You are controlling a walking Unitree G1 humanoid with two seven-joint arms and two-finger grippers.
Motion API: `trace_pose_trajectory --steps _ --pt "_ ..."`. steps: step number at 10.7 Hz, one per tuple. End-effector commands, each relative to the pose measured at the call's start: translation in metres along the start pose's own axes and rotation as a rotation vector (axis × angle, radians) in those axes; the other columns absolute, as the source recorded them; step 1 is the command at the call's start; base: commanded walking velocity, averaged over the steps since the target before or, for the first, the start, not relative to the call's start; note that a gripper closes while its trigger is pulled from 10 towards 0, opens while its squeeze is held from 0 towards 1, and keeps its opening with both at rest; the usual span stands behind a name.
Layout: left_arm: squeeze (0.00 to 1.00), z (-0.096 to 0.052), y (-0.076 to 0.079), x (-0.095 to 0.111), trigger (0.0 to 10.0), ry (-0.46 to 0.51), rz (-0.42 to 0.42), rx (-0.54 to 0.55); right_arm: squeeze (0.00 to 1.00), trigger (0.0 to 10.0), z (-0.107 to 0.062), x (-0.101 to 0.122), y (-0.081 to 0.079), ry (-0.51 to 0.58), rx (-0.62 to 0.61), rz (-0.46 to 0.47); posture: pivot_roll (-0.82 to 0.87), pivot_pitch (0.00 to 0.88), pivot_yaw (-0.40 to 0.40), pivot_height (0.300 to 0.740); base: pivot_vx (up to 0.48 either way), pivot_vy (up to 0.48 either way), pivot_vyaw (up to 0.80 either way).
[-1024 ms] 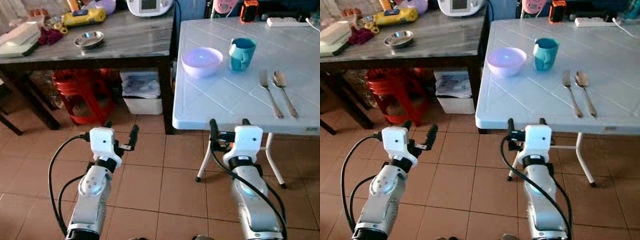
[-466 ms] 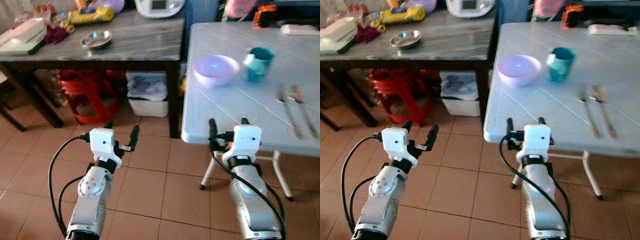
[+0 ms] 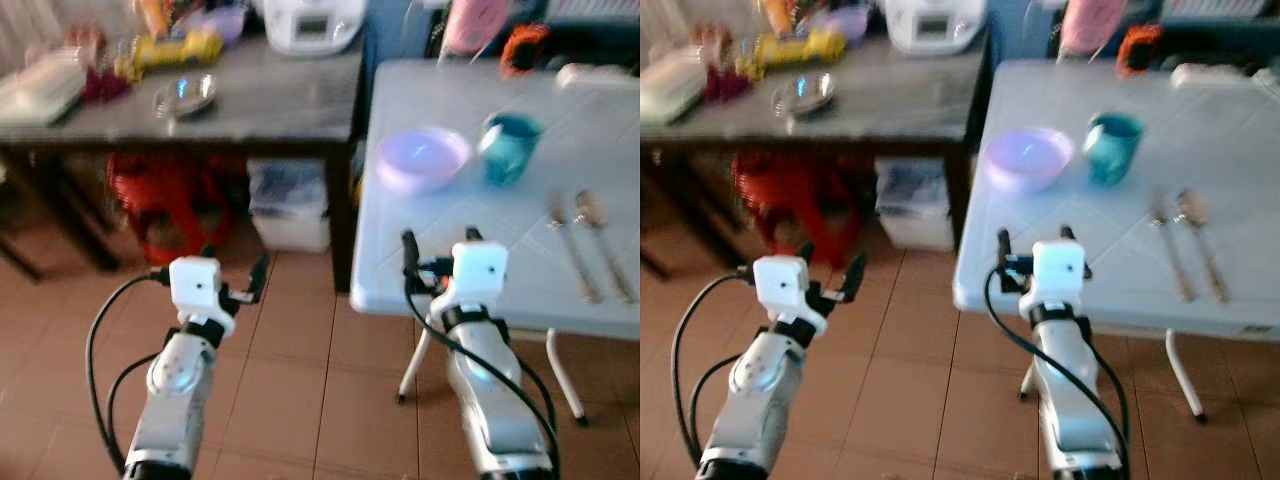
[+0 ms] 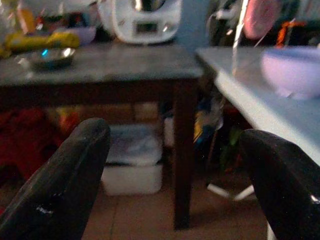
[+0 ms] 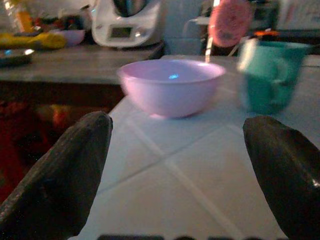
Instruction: Setting the table
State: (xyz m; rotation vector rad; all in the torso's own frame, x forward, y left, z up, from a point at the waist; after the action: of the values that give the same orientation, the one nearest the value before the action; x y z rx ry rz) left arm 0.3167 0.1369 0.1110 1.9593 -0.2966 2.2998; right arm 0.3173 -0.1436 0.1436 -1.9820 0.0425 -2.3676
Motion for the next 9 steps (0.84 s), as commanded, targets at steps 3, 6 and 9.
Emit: trace_pose_trajectory --steps 3,6,9 --pt "0.00 -0.0001 0.0066 0.0003 10.0 0.003 -0.002 -0.032 0.00 10.0 0.0002 0.0026 0.0045 0.009 -0.005 -0.015 -0.13 0.114 0.119 0.740 0.337 0.000 0.00" --pt "0.00 -0.0006 0.0079 -0.0013 10.0 0.001 -0.003 -0.038 0.00 10.0 -0.0005 0.0012 0.0047 0.006 -0.005 -0.019 -0.13 0.109 0.116 0.740 0.396 0.000 0.00" --pt "0.00 -0.0014 0.0093 -0.0019 10.0 0.000 -0.006 -0.040 0.00 10.0 0.0019 0.0032 0.0034 0.012 0.005 -0.027 -0.13 0.109 0.110 0.740 0.480 0.000 0.00"
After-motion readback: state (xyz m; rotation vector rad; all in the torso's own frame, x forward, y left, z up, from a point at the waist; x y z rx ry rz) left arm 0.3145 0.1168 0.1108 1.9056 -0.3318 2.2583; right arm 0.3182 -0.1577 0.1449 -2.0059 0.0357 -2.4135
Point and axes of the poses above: a point about 5 cm out from each wrist's last joint towards the gripper, its own z axis pointing out of the wrist towards the gripper, its own x axis along the axis of the wrist's last joint, y = z × x, the point moved 3 cm from there along z, pointing out of the wrist towards the gripper, and after that the axes turned 8 degrees about z, right-handed, at the moved point
